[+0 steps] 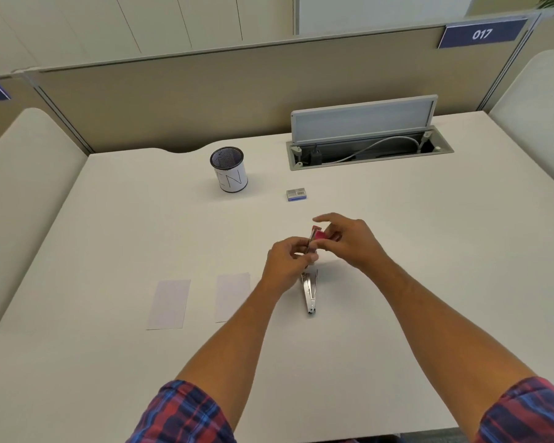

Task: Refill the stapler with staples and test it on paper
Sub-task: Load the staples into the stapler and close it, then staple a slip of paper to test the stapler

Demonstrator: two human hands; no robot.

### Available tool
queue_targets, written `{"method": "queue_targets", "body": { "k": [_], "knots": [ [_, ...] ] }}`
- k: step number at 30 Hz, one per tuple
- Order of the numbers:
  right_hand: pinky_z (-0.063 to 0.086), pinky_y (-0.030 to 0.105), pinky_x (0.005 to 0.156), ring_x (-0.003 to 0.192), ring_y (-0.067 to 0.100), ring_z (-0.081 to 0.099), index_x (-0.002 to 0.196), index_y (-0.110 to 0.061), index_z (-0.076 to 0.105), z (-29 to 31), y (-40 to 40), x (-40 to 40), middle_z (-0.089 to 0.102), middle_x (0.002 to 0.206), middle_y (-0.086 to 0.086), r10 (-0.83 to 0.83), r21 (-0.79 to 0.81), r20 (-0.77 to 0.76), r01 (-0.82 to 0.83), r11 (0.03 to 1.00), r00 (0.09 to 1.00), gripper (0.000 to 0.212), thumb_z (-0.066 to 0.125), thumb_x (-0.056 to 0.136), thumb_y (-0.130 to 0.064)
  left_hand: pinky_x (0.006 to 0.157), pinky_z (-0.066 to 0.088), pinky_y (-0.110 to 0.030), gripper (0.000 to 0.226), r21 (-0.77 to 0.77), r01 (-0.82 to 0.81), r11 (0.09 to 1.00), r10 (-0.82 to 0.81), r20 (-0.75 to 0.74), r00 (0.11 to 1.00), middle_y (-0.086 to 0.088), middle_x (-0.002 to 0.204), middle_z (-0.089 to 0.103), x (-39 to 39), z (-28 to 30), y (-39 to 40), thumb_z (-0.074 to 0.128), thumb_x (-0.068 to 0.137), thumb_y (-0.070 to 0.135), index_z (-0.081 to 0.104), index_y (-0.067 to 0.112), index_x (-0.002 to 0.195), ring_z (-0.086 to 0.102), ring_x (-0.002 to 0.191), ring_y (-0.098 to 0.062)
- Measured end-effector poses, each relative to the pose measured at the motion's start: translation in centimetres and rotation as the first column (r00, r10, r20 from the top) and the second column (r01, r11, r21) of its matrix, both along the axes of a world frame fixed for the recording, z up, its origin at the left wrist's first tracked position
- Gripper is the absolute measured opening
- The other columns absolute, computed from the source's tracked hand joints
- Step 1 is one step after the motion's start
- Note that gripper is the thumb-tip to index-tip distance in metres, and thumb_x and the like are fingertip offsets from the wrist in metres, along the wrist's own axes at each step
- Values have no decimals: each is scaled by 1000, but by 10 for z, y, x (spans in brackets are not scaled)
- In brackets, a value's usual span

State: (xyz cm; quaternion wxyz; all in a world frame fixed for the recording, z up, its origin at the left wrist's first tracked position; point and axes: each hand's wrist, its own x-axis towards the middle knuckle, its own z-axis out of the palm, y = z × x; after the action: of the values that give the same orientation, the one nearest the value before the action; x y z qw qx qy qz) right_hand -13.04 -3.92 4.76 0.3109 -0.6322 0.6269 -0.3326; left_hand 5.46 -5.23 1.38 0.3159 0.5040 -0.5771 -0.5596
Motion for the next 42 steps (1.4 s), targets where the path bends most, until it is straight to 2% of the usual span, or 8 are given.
{"method": "queue_targets", "body": {
  "k": [4,8,17,21,26,30,34,42],
  "knots": [
    [51,21,68,76,8,66,101,-28,74,-7,0,13,74,86,-7,-162,175,186,129,976,969,34,83,77,-50,73,58,-33,20,150,-63,987,90,-183,979,-14,96,76,-7,8,15,76,86,5,71,4,106,75,83,-31],
    [45,18,59,63,4,60,92,-15,80,-9,10,27,73,74,-3,-230,233,446,136,963,865,23,84,81,-35,77,58,-36,19,198,-74,978,117,-214,970,-16,97,77,-9,10,21,75,87,5,71,1,106,76,88,-34],
    [56,31,69,71,11,71,87,-19,78,-14,5,41,75,75,-1,-330,199,414,270,942,848,26,82,80,-44,91,59,-49,28,114,-50,992,69,-170,983,-9,99,78,-1,10,17,79,86,20,73,7,110,74,98,-29],
    [61,43,84,84,14,74,101,-23,69,-13,4,49,77,86,-1,-345,180,374,297,938,861,40,76,80,-56,82,53,-17,29,-88,-78,993,88,113,990,6,102,77,19,16,10,74,89,37,75,16,109,71,92,-5],
    [60,39,63,65,17,64,96,-21,60,-5,5,73,67,85,3,-340,165,277,304,938,899,45,74,81,-60,91,51,-30,22,-300,-63,952,217,517,828,1,117,70,75,10,3,68,89,22,72,18,110,67,102,-19],
    [50,35,73,82,18,64,105,-23,56,-10,4,100,67,90,-6,-188,202,9,182,962,982,48,73,79,-59,99,42,-34,52,-145,90,985,70,824,563,3,136,57,122,15,10,56,72,28,64,26,124,56,119,-25],
    [46,33,73,87,23,62,108,-23,52,-18,6,123,64,94,-5,-24,234,-189,68,970,982,46,75,80,-50,104,38,-39,57,-46,242,969,-75,882,464,2,146,41,138,8,10,71,83,28,51,26,137,43,130,-26],
    [53,36,80,94,25,63,110,-16,60,-44,4,146,69,104,4,148,309,-252,-65,949,956,43,78,80,-39,95,38,-36,47,-139,243,960,8,881,473,4,122,61,138,3,2,77,81,32,58,26,123,51,117,-22]
  ]
}}
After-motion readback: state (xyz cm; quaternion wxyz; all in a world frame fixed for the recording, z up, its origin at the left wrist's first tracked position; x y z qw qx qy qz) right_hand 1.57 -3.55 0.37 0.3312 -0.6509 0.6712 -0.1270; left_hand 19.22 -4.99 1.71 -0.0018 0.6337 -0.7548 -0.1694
